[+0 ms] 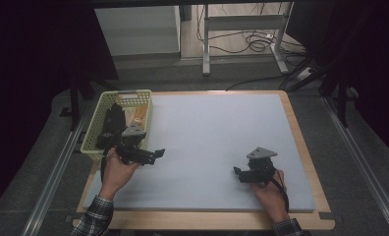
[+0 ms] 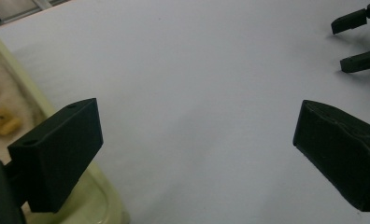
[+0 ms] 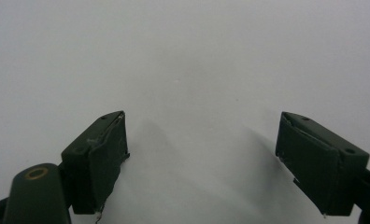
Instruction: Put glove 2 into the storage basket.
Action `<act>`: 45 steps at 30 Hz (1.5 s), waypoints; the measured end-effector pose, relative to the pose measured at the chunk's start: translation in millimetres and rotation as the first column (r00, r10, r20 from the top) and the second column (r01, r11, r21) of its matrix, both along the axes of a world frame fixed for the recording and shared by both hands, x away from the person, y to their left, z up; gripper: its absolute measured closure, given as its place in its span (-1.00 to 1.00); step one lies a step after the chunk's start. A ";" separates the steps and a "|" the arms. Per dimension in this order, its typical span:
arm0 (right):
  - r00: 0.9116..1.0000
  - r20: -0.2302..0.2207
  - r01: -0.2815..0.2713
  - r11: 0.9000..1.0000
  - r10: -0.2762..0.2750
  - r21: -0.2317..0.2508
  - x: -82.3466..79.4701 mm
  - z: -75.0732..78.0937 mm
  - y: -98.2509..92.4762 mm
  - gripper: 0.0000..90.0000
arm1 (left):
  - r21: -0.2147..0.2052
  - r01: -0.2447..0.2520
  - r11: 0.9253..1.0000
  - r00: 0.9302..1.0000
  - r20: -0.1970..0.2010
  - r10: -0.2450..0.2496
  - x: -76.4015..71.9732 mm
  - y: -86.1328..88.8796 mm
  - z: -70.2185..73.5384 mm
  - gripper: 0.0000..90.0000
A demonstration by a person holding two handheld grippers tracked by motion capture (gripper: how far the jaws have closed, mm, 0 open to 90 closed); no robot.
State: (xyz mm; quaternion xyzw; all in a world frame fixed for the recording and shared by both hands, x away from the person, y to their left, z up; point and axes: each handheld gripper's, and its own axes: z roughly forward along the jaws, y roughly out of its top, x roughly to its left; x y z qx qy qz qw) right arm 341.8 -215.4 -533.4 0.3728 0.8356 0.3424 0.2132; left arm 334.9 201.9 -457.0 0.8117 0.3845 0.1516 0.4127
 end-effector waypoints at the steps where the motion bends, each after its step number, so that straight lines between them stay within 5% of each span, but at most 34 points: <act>1: 1.000 0.000 0.001 1.000 -0.001 0.001 0.0 0.0 0.1 -0.63 | 0.000 0.005 1.000 1.000 0.000 -0.005 -0.4 -1.8 -0.9 -0.96; 29: 1.000 0.001 0.001 1.000 -0.001 0.000 -0.1 0.0 0.2 -0.63 | 0.005 0.163 0.987 0.986 0.014 -0.163 -24.2 -56.5 -23.5 -0.96; 45: 1.000 0.002 0.001 1.000 -0.001 0.000 -0.2 0.0 0.2 -0.64 | 0.028 0.190 0.981 0.982 -0.010 -0.190 -33.7 -67.5 -52.2 -0.97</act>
